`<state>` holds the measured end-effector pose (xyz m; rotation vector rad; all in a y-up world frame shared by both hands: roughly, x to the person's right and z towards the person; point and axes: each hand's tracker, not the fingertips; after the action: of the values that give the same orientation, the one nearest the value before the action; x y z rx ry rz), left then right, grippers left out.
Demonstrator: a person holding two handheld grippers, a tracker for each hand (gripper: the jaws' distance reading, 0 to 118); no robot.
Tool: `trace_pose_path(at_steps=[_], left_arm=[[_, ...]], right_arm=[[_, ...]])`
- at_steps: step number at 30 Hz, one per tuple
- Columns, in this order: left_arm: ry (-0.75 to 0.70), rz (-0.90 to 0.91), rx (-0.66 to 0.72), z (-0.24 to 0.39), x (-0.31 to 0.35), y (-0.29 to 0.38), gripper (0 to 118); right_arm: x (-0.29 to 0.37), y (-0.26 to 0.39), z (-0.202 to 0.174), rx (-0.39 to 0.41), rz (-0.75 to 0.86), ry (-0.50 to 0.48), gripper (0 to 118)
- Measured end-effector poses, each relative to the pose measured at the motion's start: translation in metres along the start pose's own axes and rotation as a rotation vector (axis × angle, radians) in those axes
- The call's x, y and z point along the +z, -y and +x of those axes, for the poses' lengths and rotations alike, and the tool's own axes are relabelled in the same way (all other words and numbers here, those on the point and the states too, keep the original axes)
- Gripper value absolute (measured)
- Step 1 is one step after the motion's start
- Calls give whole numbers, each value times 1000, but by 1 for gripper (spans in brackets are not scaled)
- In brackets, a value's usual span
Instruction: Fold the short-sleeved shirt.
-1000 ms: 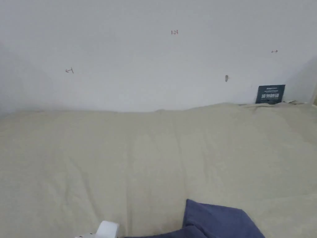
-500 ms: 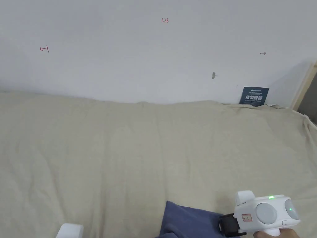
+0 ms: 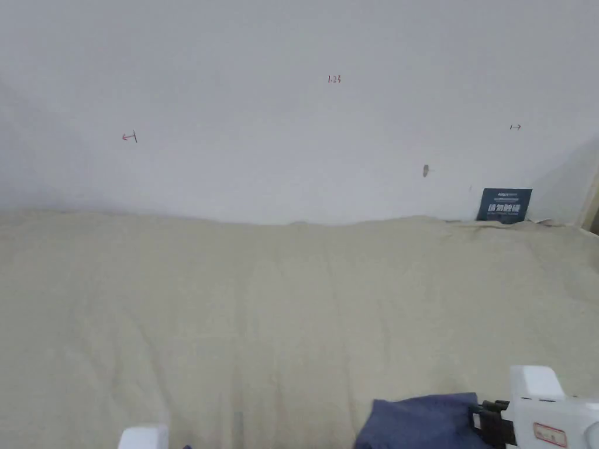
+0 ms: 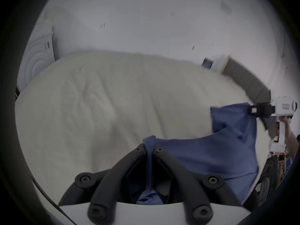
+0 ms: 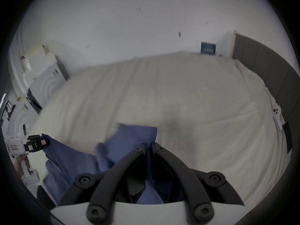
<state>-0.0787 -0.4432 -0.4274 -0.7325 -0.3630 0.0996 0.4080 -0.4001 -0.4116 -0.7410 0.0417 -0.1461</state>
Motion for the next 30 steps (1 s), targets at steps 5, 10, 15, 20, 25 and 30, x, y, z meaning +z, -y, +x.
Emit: trace_pose_path(at_steps=[5,10,15,20,25,30], left_arm=[[62,236,-38,4,138,-32,6],[46,442,-97,5,253,-67,6],[5,633,-147,11,338,-111,6],[-34,757,-157,19,396,-154,6],[-136,819,-167,19,428,-190,6],[-157,827,-154,13,436,-199,6]], right_arm=[[134,-21,-12,34,237,-7,4],[252,-52,-29,32,449,6,4],[334,-91,-53,48,605,22,4],[393,-132,-85,54,723,21,4],[416,-168,-100,56,793,99,4],[415,-181,-107,51,792,109,4]])
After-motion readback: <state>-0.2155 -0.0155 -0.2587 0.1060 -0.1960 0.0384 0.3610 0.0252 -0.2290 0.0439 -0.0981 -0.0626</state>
